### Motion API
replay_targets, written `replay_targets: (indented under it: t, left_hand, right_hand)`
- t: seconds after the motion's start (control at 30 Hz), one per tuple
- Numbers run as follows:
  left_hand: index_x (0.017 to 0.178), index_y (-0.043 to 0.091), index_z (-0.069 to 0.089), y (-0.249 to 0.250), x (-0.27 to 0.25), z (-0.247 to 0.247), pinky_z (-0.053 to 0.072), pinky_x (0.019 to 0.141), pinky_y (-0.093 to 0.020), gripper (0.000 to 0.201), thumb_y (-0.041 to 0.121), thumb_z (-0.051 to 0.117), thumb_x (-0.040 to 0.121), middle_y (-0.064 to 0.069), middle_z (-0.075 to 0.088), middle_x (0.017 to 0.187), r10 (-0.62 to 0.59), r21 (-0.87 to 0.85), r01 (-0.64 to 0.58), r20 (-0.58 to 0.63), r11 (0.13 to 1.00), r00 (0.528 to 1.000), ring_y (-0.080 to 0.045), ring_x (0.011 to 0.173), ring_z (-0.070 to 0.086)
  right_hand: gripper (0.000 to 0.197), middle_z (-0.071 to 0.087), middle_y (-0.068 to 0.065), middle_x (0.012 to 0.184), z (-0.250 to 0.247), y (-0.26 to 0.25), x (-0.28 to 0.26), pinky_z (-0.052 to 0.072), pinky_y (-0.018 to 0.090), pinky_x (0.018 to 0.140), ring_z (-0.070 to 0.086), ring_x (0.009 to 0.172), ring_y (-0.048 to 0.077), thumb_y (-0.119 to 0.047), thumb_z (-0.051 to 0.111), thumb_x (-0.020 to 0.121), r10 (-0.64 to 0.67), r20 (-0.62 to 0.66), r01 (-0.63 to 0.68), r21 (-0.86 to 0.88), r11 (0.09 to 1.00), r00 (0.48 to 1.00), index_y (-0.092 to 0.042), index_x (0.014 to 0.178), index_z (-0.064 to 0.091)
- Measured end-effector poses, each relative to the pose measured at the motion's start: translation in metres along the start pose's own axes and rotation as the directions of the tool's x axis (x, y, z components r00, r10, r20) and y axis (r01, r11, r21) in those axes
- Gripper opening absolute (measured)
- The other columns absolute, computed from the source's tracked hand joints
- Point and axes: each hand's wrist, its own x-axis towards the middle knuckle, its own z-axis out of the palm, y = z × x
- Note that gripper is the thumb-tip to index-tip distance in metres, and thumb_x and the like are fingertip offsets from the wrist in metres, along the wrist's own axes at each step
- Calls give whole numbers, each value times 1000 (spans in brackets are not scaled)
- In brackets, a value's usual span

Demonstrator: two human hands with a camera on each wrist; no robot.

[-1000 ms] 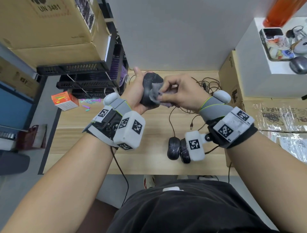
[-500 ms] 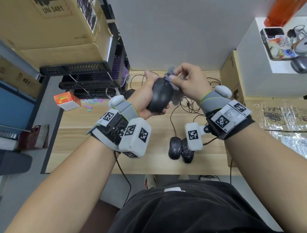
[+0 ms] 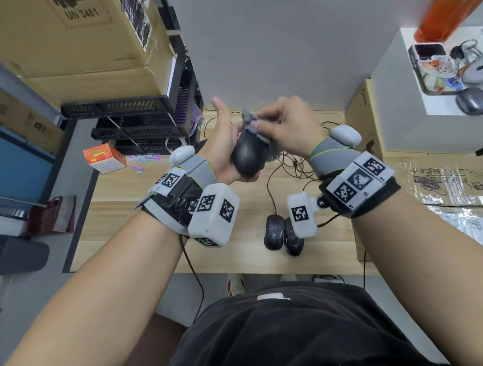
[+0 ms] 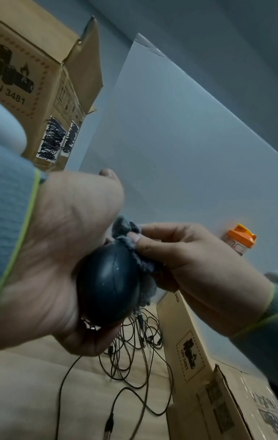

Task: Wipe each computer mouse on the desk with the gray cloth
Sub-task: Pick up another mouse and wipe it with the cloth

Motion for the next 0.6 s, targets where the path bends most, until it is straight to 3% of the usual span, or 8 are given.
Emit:
replay_targets:
  t: [0.1, 0.17, 0.23, 0.3, 0.4, 0.43, 0.53, 0.6]
  left_hand:
    - [93, 24, 63, 2, 1, -2, 24, 63, -28, 102, 96, -5, 72, -4, 50, 70, 13, -68, -11, 27, 998, 1000, -13, 58, 37]
    - [110, 22, 60, 3, 3, -5, 32, 63, -27, 99, 93, 0, 77, -8, 61, 80, 14, -104, -19, -55, 994, 998, -19, 55, 52]
    - [110, 24, 60, 2, 3, -5, 33, 65, -30, 93, 90, 2, 81, -10, 63, 89, 27, -95, -33, -64, 995, 998, -23, 60, 57]
    - [87, 27, 67, 1, 2, -5, 33, 69, -33, 92, 90, 1, 81, -5, 64, 80, 10, -83, -12, -20, 996, 1000, -20, 57, 55]
    - [108, 27, 64, 1, 5, -6, 50, 82, -52, 94, 92, 3, 79, 0, 69, 86, 9, -50, -8, 21, 999, 1000, -26, 75, 65]
    - [114, 27, 58, 2, 5, -6, 52, 83, -54, 87, 91, 9, 81, -1, 68, 90, 29, -76, -30, -23, 997, 999, -29, 83, 65]
    - [118, 15, 47, 4, 4, -3, 58, 70, -39, 69, 76, 23, 95, -8, 59, 91, 83, -193, -107, -132, 975, 988, -28, 88, 62]
    - [125, 9, 47, 3, 4, -1, 59, 64, -39, 72, 71, 22, 99, -9, 59, 88, 96, -144, -118, -149, 983, 984, -30, 85, 62]
  right_hand:
    - [13, 58, -12, 72, 5, -13, -12, 37, 14, 64, 53, 70, -4, -22, 77, 80, -184, 140, 177, 65, 982, 973, -22, 93, 79]
    - [13, 61, -14, 70, 5, -16, -18, 35, 5, 63, 52, 66, -10, -17, 78, 79, -252, 293, 237, 86, 968, 922, -17, 92, 79]
    - [13, 62, -14, 64, 2, -11, -17, 35, 6, 60, 52, 60, -8, -15, 78, 80, -237, 331, 205, 129, 970, 913, -18, 92, 79]
    - [13, 58, -18, 61, 2, -7, -11, 35, 11, 61, 51, 57, -7, -17, 77, 81, -180, 195, 150, 159, 976, 964, -25, 91, 77]
    - [12, 47, -15, 68, 5, -9, -10, 34, 19, 64, 49, 64, -3, -25, 76, 81, -166, 35, 164, 55, 985, 986, -32, 92, 77]
    - [12, 47, -16, 69, 6, -10, -12, 34, 16, 64, 50, 67, -4, -25, 77, 81, -212, 96, 209, 33, 977, 973, -27, 92, 78]
    - [17, 61, -8, 69, 11, -9, -20, 36, 11, 63, 56, 67, -2, -25, 80, 75, -242, 387, 269, -15, 963, 890, -28, 92, 79]
    - [15, 67, -3, 73, 8, -5, -20, 42, 15, 64, 59, 67, 6, -25, 82, 73, -218, 410, 226, 30, 974, 886, -29, 88, 79]
